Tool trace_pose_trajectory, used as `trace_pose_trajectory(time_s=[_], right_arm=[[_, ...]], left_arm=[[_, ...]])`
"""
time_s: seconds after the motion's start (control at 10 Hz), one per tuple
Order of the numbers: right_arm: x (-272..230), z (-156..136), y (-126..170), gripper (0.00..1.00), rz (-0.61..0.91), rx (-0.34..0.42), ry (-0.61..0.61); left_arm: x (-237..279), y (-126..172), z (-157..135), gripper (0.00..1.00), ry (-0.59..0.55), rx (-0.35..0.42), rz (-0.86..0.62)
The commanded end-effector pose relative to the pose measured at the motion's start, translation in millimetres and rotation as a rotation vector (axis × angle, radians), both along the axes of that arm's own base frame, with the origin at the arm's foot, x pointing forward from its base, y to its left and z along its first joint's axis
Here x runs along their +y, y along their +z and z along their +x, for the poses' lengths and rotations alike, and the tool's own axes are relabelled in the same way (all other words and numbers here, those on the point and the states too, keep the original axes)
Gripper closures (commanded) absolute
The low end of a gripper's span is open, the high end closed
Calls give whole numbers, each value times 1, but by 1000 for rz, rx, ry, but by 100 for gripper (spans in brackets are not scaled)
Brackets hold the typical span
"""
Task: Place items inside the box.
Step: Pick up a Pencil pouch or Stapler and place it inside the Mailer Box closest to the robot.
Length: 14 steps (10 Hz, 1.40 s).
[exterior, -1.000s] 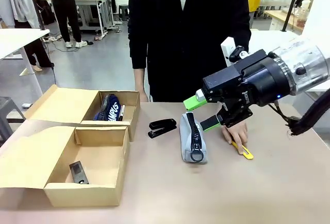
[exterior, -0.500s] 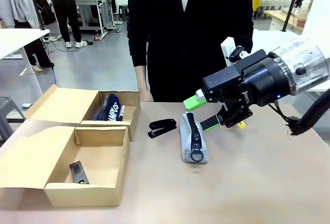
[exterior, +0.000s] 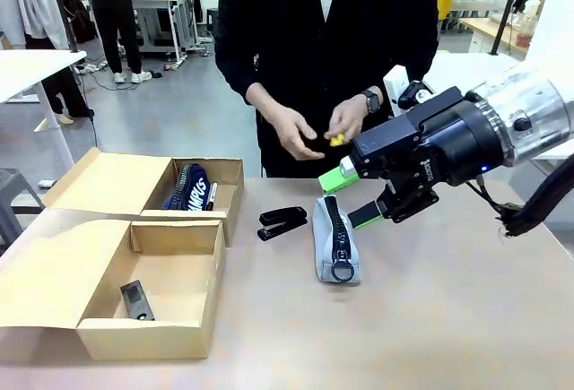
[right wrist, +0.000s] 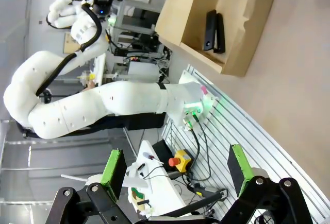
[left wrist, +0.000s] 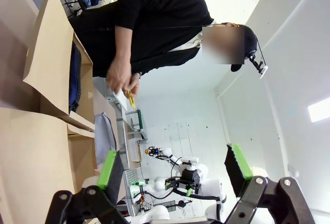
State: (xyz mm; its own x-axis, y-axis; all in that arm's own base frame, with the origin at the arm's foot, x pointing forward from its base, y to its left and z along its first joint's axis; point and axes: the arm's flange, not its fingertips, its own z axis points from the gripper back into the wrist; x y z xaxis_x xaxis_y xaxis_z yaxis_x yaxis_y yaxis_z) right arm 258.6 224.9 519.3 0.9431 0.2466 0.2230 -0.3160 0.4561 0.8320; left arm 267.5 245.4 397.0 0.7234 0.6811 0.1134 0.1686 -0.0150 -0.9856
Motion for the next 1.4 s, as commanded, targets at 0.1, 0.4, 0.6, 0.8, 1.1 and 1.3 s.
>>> trace_pose_trajectory(time_s=[0.1, 0.4, 0.6, 0.8, 1.1, 1.3], right_arm=[[-2, 21, 24, 0, -117, -63, 28], [-73, 32, 22, 0, -65, -68, -53], [-164, 29, -2, 0, 72, 25, -40], [-262, 1, -67, 0, 249, 78, -216], [-270, -25, -151, 0, 176, 261, -378], [-340, 30, -85, 0, 229, 226, -370]], left_arm=[[-4, 1, -3, 0, -1, -23, 3], [-4, 1, -3, 0, -1, -23, 3], [-4, 1, -3, 0, -1, -23, 3], [-4, 1, -3, 0, -1, -23, 3], [-4, 1, -3, 0, -1, -23, 3], [-4, 1, -3, 0, -1, -23, 3]])
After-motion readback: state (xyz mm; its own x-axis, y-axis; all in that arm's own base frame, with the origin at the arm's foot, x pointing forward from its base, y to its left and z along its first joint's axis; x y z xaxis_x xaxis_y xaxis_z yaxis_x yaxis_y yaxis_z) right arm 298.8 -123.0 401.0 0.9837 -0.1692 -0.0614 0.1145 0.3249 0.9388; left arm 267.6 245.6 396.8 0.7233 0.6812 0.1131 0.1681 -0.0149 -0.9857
